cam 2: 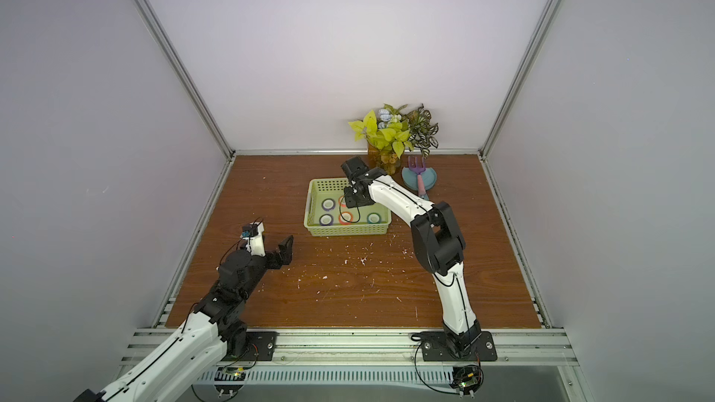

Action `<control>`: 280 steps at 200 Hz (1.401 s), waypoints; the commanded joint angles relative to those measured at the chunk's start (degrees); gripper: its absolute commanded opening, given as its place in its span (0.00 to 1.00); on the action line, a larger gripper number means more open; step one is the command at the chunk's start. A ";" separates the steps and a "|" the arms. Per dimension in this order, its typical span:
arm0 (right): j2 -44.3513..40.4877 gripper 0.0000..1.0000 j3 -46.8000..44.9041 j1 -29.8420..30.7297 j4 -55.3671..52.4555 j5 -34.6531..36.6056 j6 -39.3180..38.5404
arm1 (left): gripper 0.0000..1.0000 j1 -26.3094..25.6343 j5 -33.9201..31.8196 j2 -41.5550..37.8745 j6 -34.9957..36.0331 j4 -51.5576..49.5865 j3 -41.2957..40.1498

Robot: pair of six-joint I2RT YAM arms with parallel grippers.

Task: Put the transparent tape into the storage box
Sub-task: Place the tape in the storage box.

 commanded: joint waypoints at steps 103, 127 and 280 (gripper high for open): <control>5.84 0.49 4.90 -0.39 -3.27 1.46 -1.43 | 1.00 0.49 -0.14 -0.26 0.40 0.37 -0.45; 5.94 0.54 5.28 -0.38 -3.46 1.86 -1.38 | 1.00 0.48 -0.13 -0.30 0.39 0.37 -0.47; -18.59 0.99 -9.10 -0.80 5.77 3.79 -3.03 | 1.00 0.50 7.48 -8.56 4.87 0.30 -1.87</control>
